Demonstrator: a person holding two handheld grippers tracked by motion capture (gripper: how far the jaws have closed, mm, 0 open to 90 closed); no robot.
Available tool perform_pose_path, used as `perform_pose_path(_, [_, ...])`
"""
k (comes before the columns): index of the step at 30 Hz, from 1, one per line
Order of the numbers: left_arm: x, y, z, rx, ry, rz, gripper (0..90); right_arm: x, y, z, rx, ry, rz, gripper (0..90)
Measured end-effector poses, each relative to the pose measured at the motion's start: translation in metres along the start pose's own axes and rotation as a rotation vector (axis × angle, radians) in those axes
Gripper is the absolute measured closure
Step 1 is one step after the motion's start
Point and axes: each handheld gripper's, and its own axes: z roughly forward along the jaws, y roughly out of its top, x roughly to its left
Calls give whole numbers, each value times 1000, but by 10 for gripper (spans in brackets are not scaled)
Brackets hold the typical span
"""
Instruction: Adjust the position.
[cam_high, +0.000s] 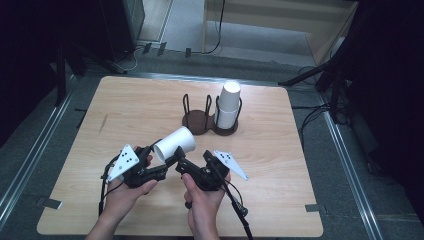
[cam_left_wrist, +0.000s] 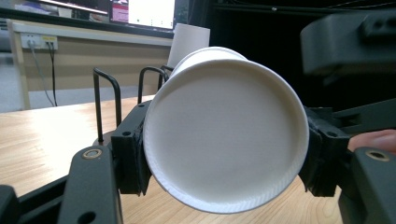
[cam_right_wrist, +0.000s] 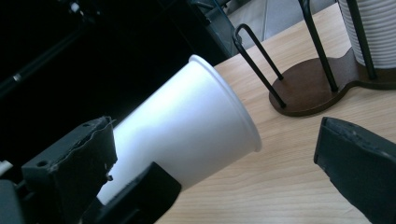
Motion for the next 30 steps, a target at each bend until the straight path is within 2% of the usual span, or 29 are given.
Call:
perform_pose_path(5, [-1, -1, 1, 1, 9, 5, 326, -1, 1, -1, -5, 22, 107, 0])
perform_pose_path(8, [-2, -1, 2, -3, 10, 11, 326, -3, 2, 1, 16, 37, 200, 0])
perform_pose_path(12, [-4, -2, 3, -1, 5, 15, 326, -3, 0, 5, 38, 67, 273, 0])
perform_pose_path(14, [-5, -2, 4, -1, 3, 14, 326, -3, -1, 7, 38, 72, 278, 0])
perform_pose_path(18, [-6, -2, 4, 1, 0, 17, 326, -5, -1, 14, 72, 113, 369, 0])
perform_pose_path(22, [-5, -3, 5, 3, 3, 16, 326, -9, 0, 19, 80, 123, 432, 0])
perform_pose_path(26, [-6, -3, 5, 4, 2, 27, 326, -12, -2, 24, 113, 132, 509, 0])
perform_pose_path(30, [-8, -4, 6, 6, -2, 32, 326, -13, -4, 28, 122, 136, 539, 0])
